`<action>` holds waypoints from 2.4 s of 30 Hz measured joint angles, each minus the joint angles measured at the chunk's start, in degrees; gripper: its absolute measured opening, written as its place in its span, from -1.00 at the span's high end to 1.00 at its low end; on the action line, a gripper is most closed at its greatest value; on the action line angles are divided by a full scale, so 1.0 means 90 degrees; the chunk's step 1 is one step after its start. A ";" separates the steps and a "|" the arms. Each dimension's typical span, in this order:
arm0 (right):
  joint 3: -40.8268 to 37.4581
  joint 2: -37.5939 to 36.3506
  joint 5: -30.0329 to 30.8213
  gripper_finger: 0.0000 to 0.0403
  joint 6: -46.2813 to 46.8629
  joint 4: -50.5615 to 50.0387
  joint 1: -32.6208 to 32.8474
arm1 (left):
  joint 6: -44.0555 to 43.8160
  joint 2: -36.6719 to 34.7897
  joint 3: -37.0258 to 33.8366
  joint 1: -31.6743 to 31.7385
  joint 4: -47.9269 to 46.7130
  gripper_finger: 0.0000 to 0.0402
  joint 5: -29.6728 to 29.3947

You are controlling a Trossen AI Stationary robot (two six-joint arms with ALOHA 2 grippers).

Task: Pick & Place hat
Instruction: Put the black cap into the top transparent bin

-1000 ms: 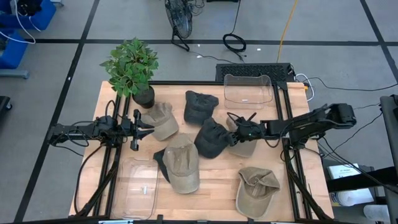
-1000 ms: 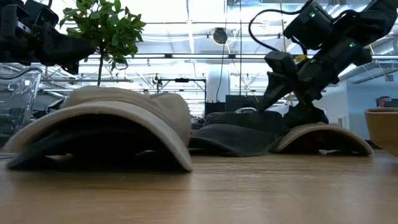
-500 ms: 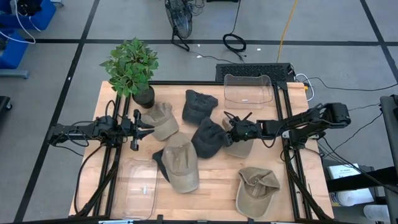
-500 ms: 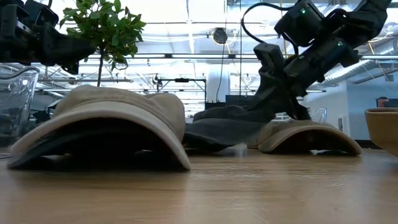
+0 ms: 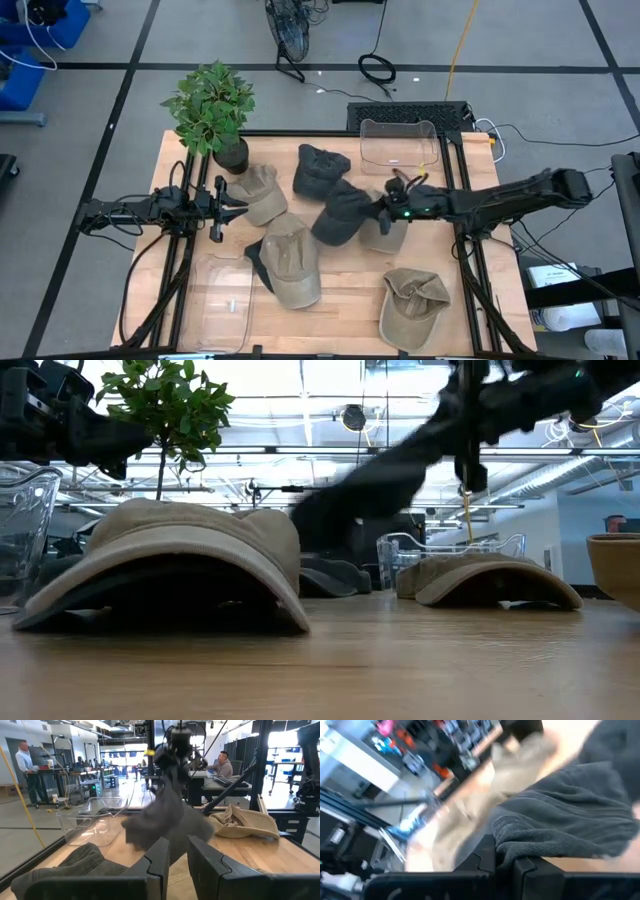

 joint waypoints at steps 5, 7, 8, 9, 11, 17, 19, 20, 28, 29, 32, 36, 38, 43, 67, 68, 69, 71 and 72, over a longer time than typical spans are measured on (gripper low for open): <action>0.0000 -0.0654 0.0340 0.99 -0.0578 -0.0149 0.0058 | -0.0001 0.0002 0.0000 -0.0002 0.0000 0.63 -0.0001; 0.0067 -0.0805 0.0438 0.99 -0.0822 -0.0337 -0.0011 | -0.0001 0.0002 -0.0001 -0.0001 0.0000 0.63 0.0000; 0.0152 -0.0861 0.0466 0.99 -0.0972 -0.0525 -0.0063 | -0.0002 0.0002 -0.0002 -0.0002 0.0000 0.63 0.0000; 0.0283 -0.0907 0.0472 0.99 -0.1132 -0.0804 -0.0139 | 0.0000 0.0000 0.0000 -0.0002 0.0000 0.63 0.0000; 0.0629 -0.0936 0.0474 0.99 -0.1461 -0.1403 -0.0313 | -0.0001 0.0002 0.0000 -0.0001 0.0000 0.63 0.0000; 0.1804 -0.0931 0.0460 1.00 -0.2690 -0.3046 -0.1227 | 0.0000 0.0002 -0.0002 -0.0002 0.0000 0.63 -0.0002; 0.2197 -0.0931 0.0446 1.00 -0.3221 -0.3571 -0.1596 | 0.0000 0.0002 -0.0002 0.0000 0.0000 0.63 0.0000; 0.2382 -0.0931 0.0425 1.00 -0.3493 -0.3783 -0.1790 | -0.0002 0.0002 0.0000 -0.0002 0.0000 0.63 -0.0002; 0.3174 -0.0808 -0.0572 1.00 -0.5113 -0.4513 -0.3916 | -0.0002 0.0002 -0.0001 -0.0001 0.0002 0.63 -0.0001; 0.3221 -0.0714 -0.0795 1.00 -0.5264 -0.4657 -0.4241 | 0.0000 0.0002 0.0000 -0.0002 0.0002 0.63 -0.0002; 0.3274 -0.0311 -0.1752 1.00 -0.5657 -0.4882 -0.5120 | -0.0001 0.0001 -0.0001 -0.0001 0.0000 0.63 -0.0002; 0.3423 0.0280 -0.2401 1.00 -0.6116 -0.4751 -0.5861 | 0.0000 0.0001 -0.0001 0.0000 0.0001 0.63 -0.0001; 0.3531 0.0533 -0.2501 1.00 -0.6354 -0.4727 -0.6022 | -0.0001 0.0001 0.0000 -0.0001 0.0002 0.63 -0.0002; 0.3852 0.0880 -0.2539 1.00 -0.7164 -0.4626 -0.6106 | -0.0001 0.0001 0.0000 -0.0001 0.0001 0.63 -0.0002; 0.2333 0.0994 -0.1857 0.95 -0.9632 -0.3375 -0.6256 | -0.0001 0.0001 0.0000 0.0000 0.0000 0.63 -0.0002; 0.2164 0.0980 -0.1587 0.94 -0.9677 -0.3167 -0.6259 | -0.0002 0.0000 0.0000 0.0000 0.0002 0.63 -0.0002; 0.2006 0.0971 -0.1374 0.93 -0.9674 -0.2929 -0.6259 | 0.0000 0.0001 -0.0001 -0.0001 0.0001 0.63 -0.0002; 0.1748 0.0964 -0.1030 0.91 -0.9649 -0.2605 -0.6261 | -0.0001 0.0002 0.0000 -0.0002 0.0000 0.63 -0.0002; 0.1638 0.0961 -0.1008 0.90 -0.9661 -0.2514 -0.6261 | -0.0002 0.0000 0.0000 0.0000 0.0000 0.63 -0.0002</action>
